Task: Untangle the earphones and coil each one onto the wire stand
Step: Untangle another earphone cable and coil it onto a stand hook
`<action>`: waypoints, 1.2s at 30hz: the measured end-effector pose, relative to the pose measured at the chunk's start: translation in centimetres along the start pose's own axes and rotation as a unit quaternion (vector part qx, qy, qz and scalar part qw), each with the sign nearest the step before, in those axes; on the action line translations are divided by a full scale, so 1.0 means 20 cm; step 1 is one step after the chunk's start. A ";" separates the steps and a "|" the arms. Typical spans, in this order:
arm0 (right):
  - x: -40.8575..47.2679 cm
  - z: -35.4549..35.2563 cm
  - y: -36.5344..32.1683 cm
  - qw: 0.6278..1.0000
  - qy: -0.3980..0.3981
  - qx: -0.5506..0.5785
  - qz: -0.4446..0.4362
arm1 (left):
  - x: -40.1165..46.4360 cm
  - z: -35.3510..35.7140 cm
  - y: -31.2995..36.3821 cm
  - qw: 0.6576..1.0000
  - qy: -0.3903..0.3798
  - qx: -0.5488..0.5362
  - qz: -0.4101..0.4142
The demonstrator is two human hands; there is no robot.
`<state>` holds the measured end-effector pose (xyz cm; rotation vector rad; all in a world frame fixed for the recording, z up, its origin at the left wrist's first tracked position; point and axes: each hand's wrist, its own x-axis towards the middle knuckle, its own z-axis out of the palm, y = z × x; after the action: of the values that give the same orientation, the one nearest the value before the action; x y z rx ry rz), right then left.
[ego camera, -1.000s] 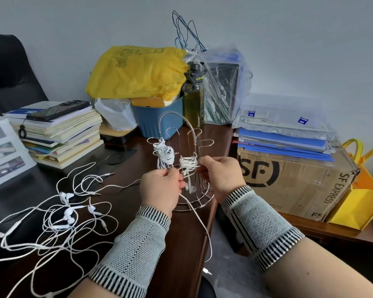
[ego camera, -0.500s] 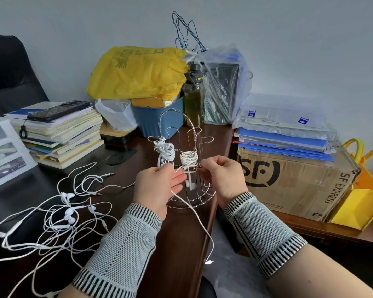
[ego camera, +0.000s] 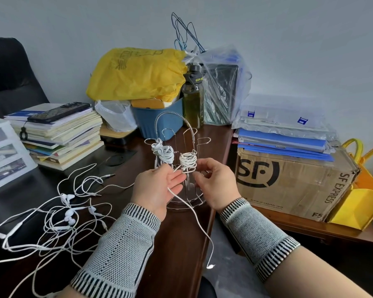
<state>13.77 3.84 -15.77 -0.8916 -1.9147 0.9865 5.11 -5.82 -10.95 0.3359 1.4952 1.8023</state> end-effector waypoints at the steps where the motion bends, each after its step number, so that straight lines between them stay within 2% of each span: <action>1: 0.00 0.00 0.00 1.000 -0.003 -0.004 -0.003 | 0.00 0.00 0.00 1.000 0.002 -0.008 -0.002; 7: 0.00 0.00 -0.01 1.000 0.011 0.020 0.009 | -0.01 0.01 0.00 0.999 0.007 -0.048 0.008; 12: 0.00 0.01 -0.01 0.999 0.037 -0.025 -0.011 | -0.02 0.01 0.01 0.997 0.002 -0.068 0.019; 18: -0.01 0.02 0.01 0.997 0.055 -0.056 -0.023 | -0.03 -0.02 0.03 0.993 -0.024 -0.103 -0.050; 22: -0.02 0.04 0.02 0.995 0.067 -0.074 -0.030 | -0.03 -0.04 0.08 1.000 0.000 -0.011 -0.021; 26: -0.02 0.04 0.01 0.994 0.072 -0.081 -0.018 | -0.06 -0.08 0.13 0.996 -0.018 0.086 0.015; 29: -0.01 0.03 0.01 0.996 0.083 -0.039 0.024 | -0.08 -0.09 0.12 0.955 -0.065 0.279 0.076; 32: -0.02 0.02 0.01 0.993 0.100 -0.001 0.055 | -0.11 -0.07 0.11 0.878 -0.133 0.440 0.131; 34: -0.04 0.00 -0.01 0.994 0.098 0.011 0.047 | -0.11 -0.04 0.08 0.828 -0.164 0.510 0.169; 36: -0.06 -0.02 -0.05 0.994 0.051 0.085 0.048 | -0.11 -0.02 0.04 0.786 -0.173 0.559 0.200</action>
<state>14.41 2.51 -15.22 -0.9241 -1.6880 1.1210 5.99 -7.65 -9.78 1.5621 2.1481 0.7909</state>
